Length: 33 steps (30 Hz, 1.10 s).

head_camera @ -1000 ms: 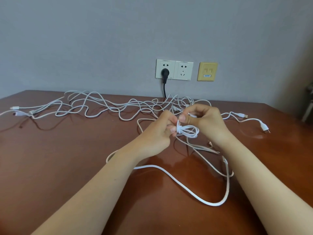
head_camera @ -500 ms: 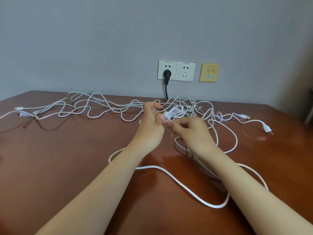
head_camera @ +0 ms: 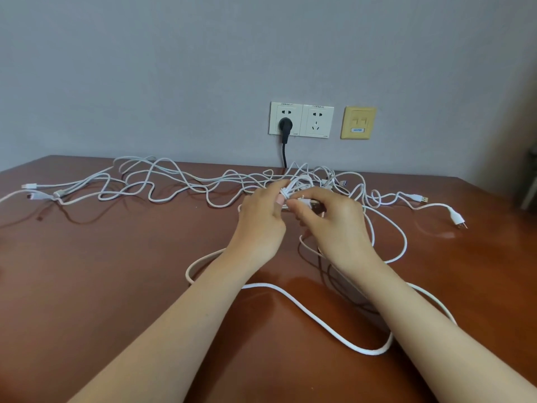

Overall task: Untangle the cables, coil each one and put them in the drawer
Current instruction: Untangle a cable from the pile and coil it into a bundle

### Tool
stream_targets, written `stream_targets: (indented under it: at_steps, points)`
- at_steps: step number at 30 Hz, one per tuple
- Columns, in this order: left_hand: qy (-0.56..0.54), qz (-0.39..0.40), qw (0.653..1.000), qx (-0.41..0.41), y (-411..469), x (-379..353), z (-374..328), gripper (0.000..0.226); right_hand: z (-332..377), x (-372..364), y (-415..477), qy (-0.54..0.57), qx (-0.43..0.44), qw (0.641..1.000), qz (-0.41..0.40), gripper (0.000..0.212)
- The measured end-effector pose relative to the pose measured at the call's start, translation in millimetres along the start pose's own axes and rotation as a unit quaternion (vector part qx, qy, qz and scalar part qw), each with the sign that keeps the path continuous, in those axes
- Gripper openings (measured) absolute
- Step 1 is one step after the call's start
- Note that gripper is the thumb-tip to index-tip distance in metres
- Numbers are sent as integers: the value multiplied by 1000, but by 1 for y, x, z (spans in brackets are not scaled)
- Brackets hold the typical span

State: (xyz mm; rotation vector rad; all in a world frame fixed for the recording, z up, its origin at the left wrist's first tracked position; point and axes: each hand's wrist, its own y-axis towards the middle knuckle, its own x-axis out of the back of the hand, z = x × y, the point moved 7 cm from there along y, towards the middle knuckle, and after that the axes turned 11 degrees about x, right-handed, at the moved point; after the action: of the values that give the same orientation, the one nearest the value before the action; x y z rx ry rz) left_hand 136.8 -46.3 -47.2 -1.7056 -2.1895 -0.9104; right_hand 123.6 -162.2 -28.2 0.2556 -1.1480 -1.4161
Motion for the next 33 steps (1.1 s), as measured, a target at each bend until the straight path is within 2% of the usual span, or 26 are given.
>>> stream_targets:
  at_steps: [3,10,16,19,22,25,28,33]
  points:
    - [-31,-19,999,-13,-6,7,-9,36,-5,2,0,41,-25,999,-26,21]
    - [-74,-31,997,-7,-8,12,-13,33,-3,3,1,121,-64,989,-59,15]
    - [-166,23,986,25,-4,6,-7,22,-5,1,3,174,-70,982,-24,22]
    - [-206,50,977,24,-3,6,-6,28,-8,-6,2,177,-66,982,12,31]
    - [-250,81,964,31,-2,3,-6,33,-14,-4,2,145,-73,987,-6,26]
    - [-273,111,954,46,-3,-4,-5,25,-14,3,2,123,-66,989,-47,26]
    - [-288,142,945,64,-4,-10,-2,24,-9,5,2,80,-50,994,-49,17]
    - [-278,100,952,77,0,3,2,27,-3,-1,1,-41,9,999,-4,25]
